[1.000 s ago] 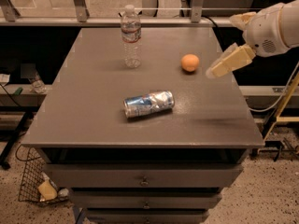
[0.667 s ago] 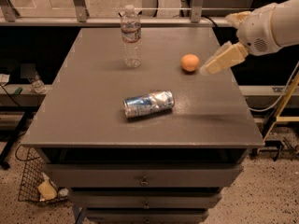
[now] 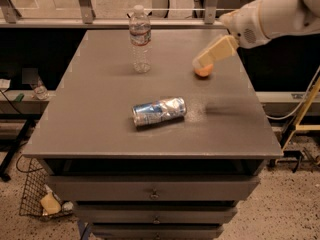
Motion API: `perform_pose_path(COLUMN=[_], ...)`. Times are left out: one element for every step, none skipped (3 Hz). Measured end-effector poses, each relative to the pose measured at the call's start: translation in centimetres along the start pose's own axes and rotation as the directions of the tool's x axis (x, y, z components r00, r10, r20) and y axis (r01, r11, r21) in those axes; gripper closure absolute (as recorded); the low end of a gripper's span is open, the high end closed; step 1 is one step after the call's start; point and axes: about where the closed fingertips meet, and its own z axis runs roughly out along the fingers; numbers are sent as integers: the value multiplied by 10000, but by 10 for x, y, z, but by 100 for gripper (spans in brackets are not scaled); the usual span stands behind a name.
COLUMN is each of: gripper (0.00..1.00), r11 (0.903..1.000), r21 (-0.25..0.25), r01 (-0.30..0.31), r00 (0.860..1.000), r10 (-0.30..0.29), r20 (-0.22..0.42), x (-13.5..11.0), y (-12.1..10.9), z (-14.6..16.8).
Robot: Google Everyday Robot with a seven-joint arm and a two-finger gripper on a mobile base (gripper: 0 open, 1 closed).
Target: Move water bottle near redbull can
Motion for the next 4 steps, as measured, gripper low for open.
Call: perform_pose_path(gripper=[0,0,0,0], r11=[9983,9958,9945,9929], r21=[-526,-836,-968,-1182], r01=[-262,-383,-390,-126], r00=[9990,9959,9929,9924], r10=[280,449,495,269], r20=[338,785,1084,1199], x=[-18,-33,-47,-61], y=[-4,-3,4,11], z=[27,45,65,90])
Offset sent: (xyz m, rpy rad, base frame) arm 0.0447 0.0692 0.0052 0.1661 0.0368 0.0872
